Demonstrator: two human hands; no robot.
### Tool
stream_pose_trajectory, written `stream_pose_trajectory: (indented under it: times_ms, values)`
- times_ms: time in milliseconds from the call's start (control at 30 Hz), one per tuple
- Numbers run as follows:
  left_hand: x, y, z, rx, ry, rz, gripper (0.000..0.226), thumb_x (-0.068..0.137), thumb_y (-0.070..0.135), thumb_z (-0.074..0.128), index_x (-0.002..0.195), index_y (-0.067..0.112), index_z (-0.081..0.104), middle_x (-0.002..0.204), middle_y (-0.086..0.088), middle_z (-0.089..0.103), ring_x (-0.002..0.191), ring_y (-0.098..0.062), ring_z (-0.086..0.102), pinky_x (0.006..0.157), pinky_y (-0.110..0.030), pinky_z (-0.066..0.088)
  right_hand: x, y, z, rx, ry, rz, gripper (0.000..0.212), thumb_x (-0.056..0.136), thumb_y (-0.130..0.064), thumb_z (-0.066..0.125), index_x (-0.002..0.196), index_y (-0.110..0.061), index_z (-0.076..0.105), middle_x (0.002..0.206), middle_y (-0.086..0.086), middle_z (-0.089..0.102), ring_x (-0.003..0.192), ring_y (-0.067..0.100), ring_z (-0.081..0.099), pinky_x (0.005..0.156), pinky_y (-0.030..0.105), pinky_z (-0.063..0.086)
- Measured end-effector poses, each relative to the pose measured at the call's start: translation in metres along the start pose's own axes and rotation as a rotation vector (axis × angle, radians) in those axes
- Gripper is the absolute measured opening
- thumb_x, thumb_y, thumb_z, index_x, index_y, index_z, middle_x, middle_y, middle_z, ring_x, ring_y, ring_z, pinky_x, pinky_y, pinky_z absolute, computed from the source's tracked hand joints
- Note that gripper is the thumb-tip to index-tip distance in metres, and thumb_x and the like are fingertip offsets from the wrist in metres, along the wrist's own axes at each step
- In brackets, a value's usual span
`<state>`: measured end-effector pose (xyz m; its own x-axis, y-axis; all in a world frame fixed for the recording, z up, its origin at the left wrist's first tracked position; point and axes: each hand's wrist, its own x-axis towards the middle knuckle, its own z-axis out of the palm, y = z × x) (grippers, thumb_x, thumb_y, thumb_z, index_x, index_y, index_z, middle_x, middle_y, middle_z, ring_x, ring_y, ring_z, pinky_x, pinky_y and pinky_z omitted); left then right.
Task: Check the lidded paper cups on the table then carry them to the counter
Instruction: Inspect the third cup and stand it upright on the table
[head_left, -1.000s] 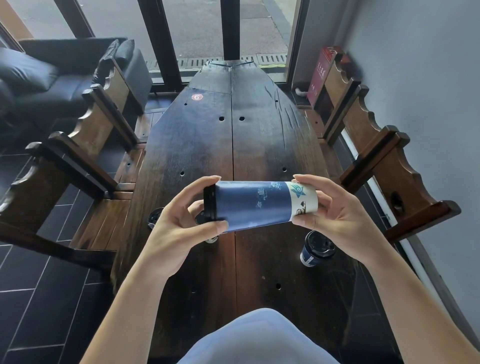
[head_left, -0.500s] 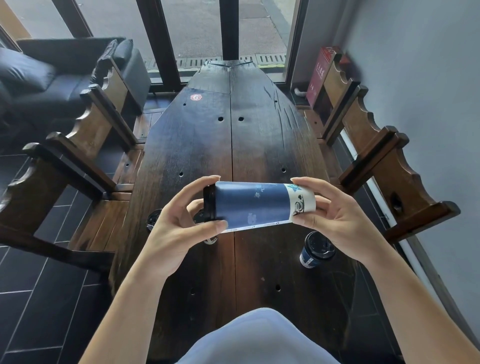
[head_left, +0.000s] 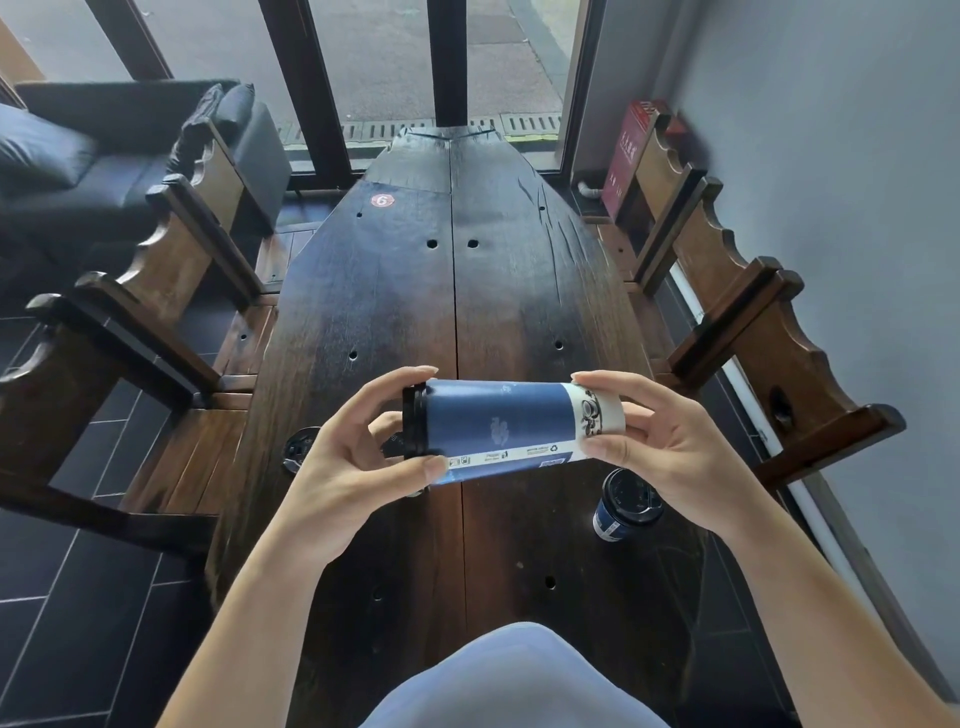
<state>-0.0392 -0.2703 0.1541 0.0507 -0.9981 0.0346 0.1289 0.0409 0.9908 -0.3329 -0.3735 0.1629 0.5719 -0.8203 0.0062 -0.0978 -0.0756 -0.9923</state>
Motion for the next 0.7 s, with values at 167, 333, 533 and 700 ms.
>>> stream_pose_trajectory:
  times_ms: [167, 333, 533, 700]
  values:
    - [-0.001, 0.000, -0.001, -0.004, -0.005, -0.008, 0.077, 0.066, 0.034, 0.094, 0.137, 0.040, 0.063, 0.130, -0.001, 0.069, 0.122, -0.032, 0.065, 0.093, -0.062, 0.057, -0.004, 0.002, 0.002, -0.038, -0.017, 0.032, 0.051, 0.081, -0.022, 0.075, 0.129, -0.030, 0.063, 0.112, -0.013, 0.069, 0.114, 0.019, 0.069, 0.081, 0.027, 0.062]
    - [0.003, -0.001, 0.000, -0.063, -0.014, 0.022, 0.080, 0.072, 0.019, 0.085, 0.145, 0.036, 0.056, 0.139, 0.000, 0.064, 0.130, -0.032, 0.060, 0.097, -0.073, 0.050, -0.004, 0.002, 0.004, -0.027, 0.007, 0.054, 0.046, 0.087, -0.026, 0.068, 0.132, -0.028, 0.059, 0.111, -0.010, 0.069, 0.111, 0.018, 0.071, 0.079, 0.027, 0.061]
    - [0.015, 0.005, 0.008, -0.248, 0.053, 0.011, 0.069, 0.075, 0.017, 0.076, 0.140, 0.028, 0.058, 0.131, -0.009, 0.063, 0.116, -0.029, 0.066, 0.087, -0.047, 0.062, -0.006, 0.007, 0.010, -0.033, -0.049, 0.151, 0.066, 0.082, -0.035, 0.079, 0.141, -0.036, 0.050, 0.120, -0.005, 0.069, 0.114, 0.018, 0.071, 0.090, 0.033, 0.061]
    - [0.030, 0.015, 0.023, -0.279, 0.049, -0.006, 0.091, 0.066, 0.042, 0.095, 0.145, 0.025, 0.053, 0.130, -0.011, 0.063, 0.111, -0.022, 0.068, 0.087, -0.039, 0.058, -0.006, 0.004, 0.033, -0.124, -0.249, 0.180, 0.073, 0.085, -0.023, 0.082, 0.147, -0.036, 0.044, 0.133, -0.009, 0.067, 0.124, 0.014, 0.065, 0.101, 0.037, 0.055]
